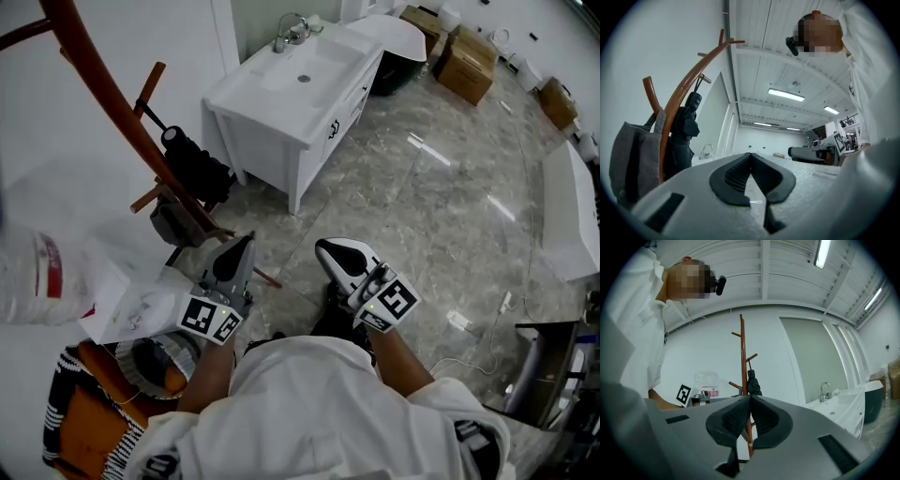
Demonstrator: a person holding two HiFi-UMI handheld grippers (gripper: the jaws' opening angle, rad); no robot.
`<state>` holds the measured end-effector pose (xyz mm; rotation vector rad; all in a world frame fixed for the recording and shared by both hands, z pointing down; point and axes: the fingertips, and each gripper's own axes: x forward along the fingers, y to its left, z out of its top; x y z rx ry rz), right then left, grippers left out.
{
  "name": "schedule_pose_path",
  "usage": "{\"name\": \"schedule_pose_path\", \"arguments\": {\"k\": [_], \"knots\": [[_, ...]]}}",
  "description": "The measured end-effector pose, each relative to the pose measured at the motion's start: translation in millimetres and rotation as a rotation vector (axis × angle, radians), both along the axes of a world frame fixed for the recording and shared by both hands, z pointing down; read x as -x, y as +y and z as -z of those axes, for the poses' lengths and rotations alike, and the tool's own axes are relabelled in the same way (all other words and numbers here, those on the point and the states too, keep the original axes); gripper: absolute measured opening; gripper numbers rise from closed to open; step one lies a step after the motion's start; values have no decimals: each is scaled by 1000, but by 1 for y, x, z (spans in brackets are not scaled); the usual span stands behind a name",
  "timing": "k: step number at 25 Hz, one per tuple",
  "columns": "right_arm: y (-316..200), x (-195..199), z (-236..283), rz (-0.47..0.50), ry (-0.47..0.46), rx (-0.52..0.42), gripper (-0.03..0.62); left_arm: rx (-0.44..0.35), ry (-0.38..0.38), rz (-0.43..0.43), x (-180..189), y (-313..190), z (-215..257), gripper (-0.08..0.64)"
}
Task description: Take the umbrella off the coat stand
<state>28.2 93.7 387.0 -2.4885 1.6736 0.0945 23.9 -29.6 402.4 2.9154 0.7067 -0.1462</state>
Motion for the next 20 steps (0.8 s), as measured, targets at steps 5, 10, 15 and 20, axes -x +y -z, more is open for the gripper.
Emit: {"name": "schedule_pose_path", "arguments": {"k": [5,10,15,20], "knots": [[13,-52,-1,94,8,-13,15,-5,3,109,-39,9,5,15],[24,-104,9,179,0,-35,15,-1,-7,206,-74,22,12,15],[40,-145,20,270,-3,-40,15,-2,-7,297,-105,37,23,15],[49,-177,24,367,0,-29,15,-6,7,391,-126,48,32,15]]}}
